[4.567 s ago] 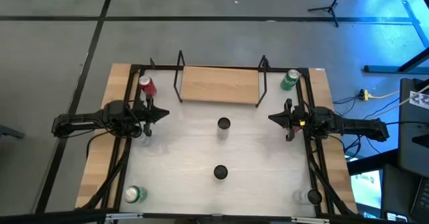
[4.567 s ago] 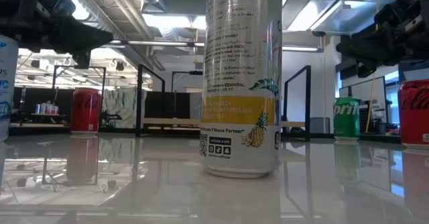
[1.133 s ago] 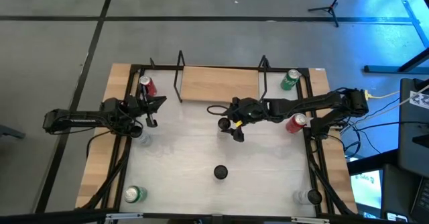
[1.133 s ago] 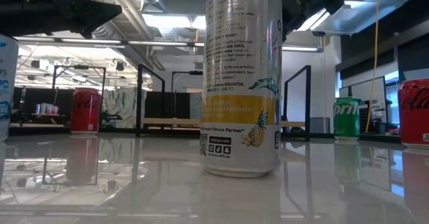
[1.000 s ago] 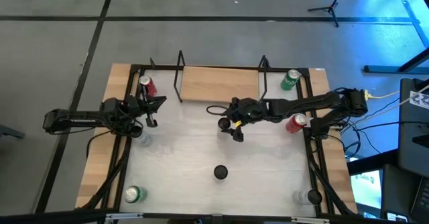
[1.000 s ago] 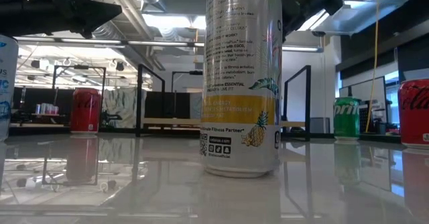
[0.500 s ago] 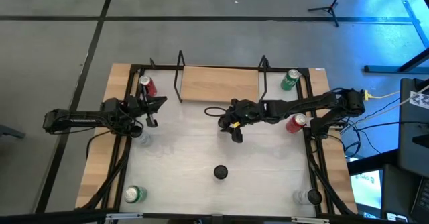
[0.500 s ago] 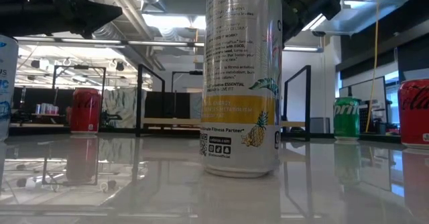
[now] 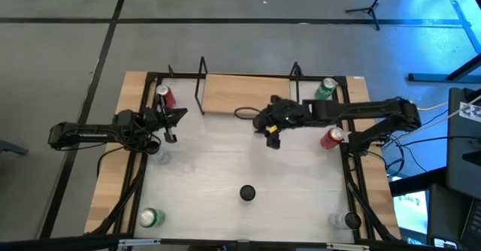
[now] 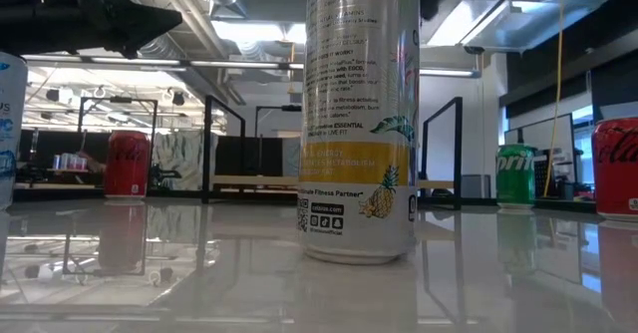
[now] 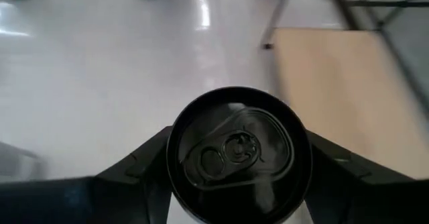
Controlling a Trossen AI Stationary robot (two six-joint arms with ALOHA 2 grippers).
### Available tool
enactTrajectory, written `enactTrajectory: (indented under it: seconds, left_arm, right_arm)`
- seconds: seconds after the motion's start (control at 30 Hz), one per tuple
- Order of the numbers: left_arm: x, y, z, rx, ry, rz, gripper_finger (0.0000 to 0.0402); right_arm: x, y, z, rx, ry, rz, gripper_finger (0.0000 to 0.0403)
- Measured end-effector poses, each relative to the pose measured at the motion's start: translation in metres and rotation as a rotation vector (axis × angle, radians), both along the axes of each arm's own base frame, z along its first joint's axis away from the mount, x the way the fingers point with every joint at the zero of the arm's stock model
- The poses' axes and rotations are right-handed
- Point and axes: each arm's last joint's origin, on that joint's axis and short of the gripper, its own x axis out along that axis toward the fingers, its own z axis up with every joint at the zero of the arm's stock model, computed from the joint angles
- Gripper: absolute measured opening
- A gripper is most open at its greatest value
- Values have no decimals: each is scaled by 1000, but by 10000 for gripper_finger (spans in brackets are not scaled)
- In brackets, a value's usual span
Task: Place canned beverage on shelf
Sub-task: Put the top white yellow soda can on the shelf
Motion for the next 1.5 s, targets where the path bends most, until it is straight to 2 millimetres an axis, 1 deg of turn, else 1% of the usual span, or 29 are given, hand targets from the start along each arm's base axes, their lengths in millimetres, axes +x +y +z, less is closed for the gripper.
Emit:
enactTrajectory:
  seconds: [0.1, 0.23, 0.4, 0.63, 0.87, 1.07, 1.23, 1.5]
  left_arm:
    - [0, 0, 0, 0, 0, 0, 18]
    - [0, 0, 0, 0, 0, -1, 18]
    - [0, 0, 0, 0, 0, -2, 18]
    - [0, 0, 0, 0, -1, -3, 18]
    - [0, 0, 0, -1, -1, -2, 18]
    - [0, 0, 0, -1, -2, -2, 18]
    - [0, 0, 0, -1, -1, -2, 18]
    - [0, 0, 0, 0, -6, 1, 18]
  right_arm:
    - [-3, -11, 21, -56, 6, -51, 241]
    - [-10, -36, 35, -105, 35, -119, 241]
    - [-25, -75, 45, -87, -1, -174, 241]
    - [-44, -129, 48, -43, -44, -258, 241]
    - [-60, -169, 37, -36, -84, -336, 241]
    - [-75, -194, 15, -4, -105, -383, 241]
    - [-81, -203, -1, -9, -118, -418, 241]
    - [-79, -205, -25, -8, -132, -414, 244]
